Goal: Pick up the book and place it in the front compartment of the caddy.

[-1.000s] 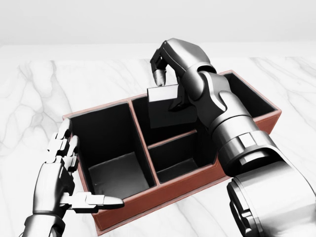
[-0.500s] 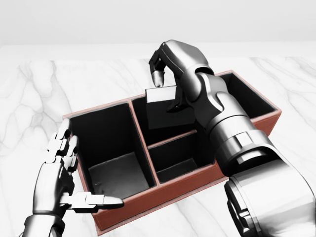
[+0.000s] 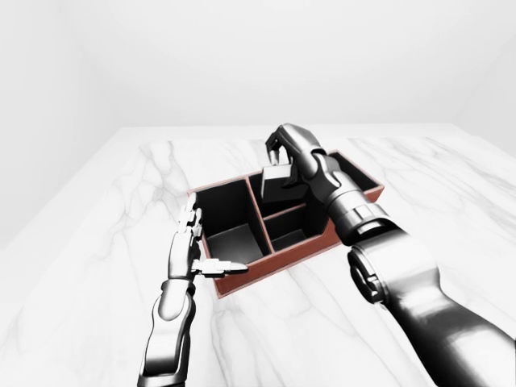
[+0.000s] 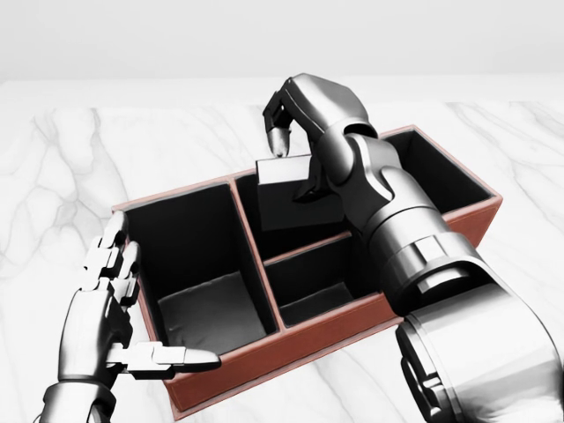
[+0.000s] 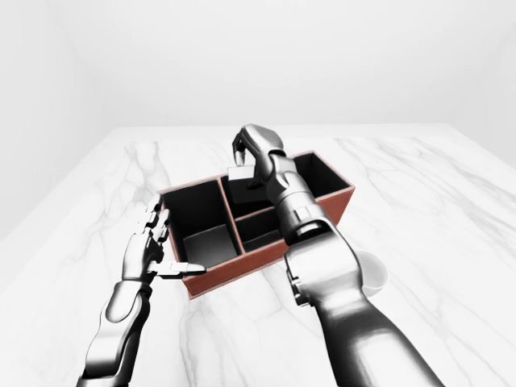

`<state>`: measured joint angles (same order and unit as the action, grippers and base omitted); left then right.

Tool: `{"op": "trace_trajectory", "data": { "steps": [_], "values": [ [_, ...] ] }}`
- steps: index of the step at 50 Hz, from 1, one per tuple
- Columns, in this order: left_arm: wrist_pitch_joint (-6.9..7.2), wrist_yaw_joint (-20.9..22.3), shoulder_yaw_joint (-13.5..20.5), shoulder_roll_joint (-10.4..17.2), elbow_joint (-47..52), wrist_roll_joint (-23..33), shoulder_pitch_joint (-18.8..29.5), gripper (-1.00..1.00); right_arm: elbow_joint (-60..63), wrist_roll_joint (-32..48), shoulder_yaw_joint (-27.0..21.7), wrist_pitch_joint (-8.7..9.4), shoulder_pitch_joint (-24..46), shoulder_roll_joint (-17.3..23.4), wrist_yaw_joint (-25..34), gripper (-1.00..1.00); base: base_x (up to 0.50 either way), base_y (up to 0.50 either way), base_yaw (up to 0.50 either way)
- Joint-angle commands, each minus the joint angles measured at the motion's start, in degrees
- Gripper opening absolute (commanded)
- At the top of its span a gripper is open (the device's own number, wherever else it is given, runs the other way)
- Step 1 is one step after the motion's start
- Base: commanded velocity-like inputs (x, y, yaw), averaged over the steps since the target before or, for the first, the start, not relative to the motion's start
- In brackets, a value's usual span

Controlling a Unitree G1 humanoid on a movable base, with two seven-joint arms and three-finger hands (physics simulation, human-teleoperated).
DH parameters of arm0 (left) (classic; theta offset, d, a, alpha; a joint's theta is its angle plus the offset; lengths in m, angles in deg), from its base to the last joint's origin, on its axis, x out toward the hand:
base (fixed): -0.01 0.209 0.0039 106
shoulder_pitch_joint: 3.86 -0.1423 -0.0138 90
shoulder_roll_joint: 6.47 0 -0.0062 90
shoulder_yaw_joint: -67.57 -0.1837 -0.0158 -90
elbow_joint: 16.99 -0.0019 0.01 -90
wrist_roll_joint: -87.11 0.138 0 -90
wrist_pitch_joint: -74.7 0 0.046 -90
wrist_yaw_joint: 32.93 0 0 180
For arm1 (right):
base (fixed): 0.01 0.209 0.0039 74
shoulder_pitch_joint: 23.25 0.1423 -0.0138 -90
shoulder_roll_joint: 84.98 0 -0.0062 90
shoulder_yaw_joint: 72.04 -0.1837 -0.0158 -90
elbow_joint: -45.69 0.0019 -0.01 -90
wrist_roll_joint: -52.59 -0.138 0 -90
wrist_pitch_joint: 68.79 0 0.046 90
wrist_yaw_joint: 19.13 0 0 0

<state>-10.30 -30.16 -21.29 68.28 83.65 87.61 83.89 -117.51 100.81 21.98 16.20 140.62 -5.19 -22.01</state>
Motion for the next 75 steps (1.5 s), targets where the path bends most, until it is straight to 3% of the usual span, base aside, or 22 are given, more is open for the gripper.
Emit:
{"op": "trace_trajectory", "data": {
  "steps": [1,75],
  "values": [
    [0.00,-0.02,0.01,0.00,0.36,0.01,-0.09,0.98,0.51,1.28,-1.56,0.00,0.46,-0.23,-2.28,-1.00,0.00,0.00,0.00],
    [0.00,-0.21,-0.36,-0.10,0.10,0.46,-0.19,0.99,-0.42,3.47,-0.89,0.00,-2.50,-1.76,-6.33,-1.00,0.00,0.00,0.00]
  ]
}}
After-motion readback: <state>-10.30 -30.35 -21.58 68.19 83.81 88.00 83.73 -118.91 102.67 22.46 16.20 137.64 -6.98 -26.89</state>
